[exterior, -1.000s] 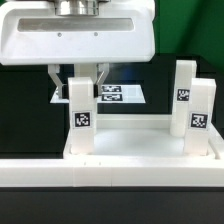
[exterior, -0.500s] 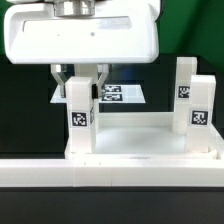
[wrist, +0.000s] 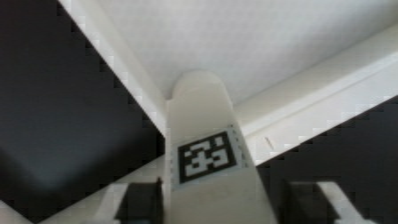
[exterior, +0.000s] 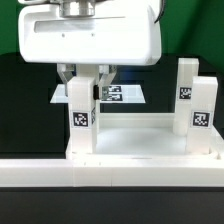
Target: Assemble desk
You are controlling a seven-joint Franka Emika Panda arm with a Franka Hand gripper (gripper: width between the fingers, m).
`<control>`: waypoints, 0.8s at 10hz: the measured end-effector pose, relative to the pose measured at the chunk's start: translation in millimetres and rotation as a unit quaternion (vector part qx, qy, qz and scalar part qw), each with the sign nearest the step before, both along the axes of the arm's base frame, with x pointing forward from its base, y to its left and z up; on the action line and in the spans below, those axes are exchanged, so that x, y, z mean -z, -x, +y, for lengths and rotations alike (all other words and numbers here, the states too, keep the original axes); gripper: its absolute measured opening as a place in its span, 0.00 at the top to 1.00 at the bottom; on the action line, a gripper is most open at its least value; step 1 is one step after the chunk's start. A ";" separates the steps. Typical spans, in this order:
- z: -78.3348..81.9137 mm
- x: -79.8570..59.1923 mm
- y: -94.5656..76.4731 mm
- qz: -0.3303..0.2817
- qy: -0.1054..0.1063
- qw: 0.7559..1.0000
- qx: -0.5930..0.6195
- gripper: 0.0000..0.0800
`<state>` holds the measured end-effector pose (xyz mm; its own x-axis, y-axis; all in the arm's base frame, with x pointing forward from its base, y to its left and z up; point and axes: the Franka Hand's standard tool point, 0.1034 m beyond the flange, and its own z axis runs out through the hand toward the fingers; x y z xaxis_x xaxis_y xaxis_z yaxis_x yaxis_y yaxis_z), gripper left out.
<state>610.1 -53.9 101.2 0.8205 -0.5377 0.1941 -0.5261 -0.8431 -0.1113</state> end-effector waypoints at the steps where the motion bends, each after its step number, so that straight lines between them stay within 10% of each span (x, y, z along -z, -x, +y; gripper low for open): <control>1: 0.1 0.0 0.0 0.000 0.001 1.000 -0.003 0.61; 4: 4.2 -16.8 -1.4 -0.011 0.000 1.000 -0.019 0.23; 8: 12.2 -26.9 1.5 -0.012 -0.005 1.000 -0.023 0.19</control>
Offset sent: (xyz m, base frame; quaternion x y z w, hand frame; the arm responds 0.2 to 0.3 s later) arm -0.0145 0.0098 0.0224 0.0063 -0.0143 -0.0058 0.9999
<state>608.6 -41.7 128.1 0.8394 -0.5019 0.2087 -0.4846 -0.8649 -0.1311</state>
